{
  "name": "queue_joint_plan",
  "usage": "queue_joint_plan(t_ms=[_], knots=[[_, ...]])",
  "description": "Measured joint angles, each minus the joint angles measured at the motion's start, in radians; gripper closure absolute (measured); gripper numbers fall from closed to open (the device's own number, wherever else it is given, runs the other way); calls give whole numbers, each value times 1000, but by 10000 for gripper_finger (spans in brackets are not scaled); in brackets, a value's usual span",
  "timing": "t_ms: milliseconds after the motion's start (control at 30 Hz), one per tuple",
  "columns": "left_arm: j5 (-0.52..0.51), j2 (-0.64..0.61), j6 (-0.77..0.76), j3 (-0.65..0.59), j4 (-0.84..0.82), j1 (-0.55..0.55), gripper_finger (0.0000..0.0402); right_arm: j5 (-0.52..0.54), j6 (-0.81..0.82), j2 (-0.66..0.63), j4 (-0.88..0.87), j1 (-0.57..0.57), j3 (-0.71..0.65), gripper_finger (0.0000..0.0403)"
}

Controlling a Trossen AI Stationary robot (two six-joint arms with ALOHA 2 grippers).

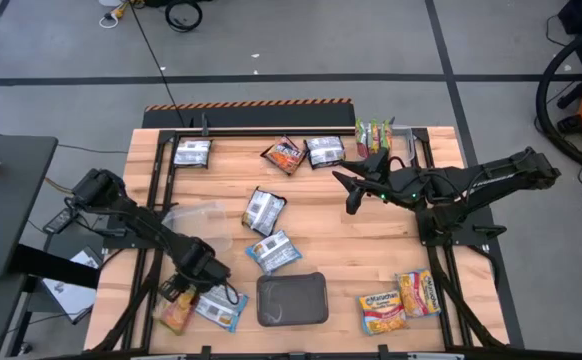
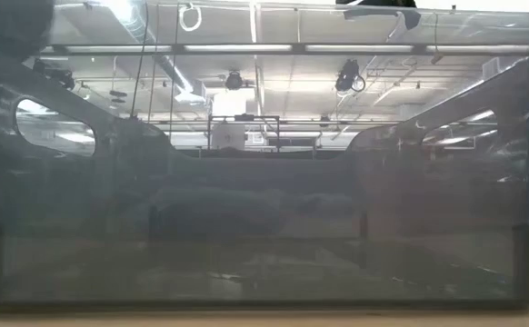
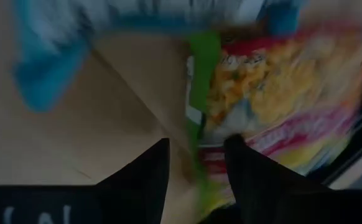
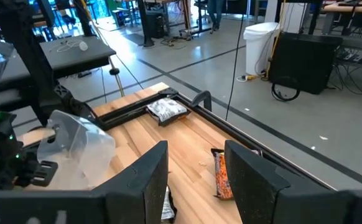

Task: Sort Maruchan noodles
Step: Put the green noodle pack into the top transparent bin

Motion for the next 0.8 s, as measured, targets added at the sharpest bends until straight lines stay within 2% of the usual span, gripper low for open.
queue_joint_plan(t_ms=[200, 300, 667, 800], knots=[[-7, 4, -47, 9, -10, -4, 246, -1, 3, 0, -14, 0, 0, 240], [30, 4, -66, 27, -30, -4, 246, -1, 2, 0, -15, 0, 0, 240], [21, 3, -136, 182, -203, 18, 247, -1, 1, 0, -21, -2, 0, 240], [84, -14, -231, 191, -223, 1, 247, -1, 3, 0, -22, -2, 0, 240]])
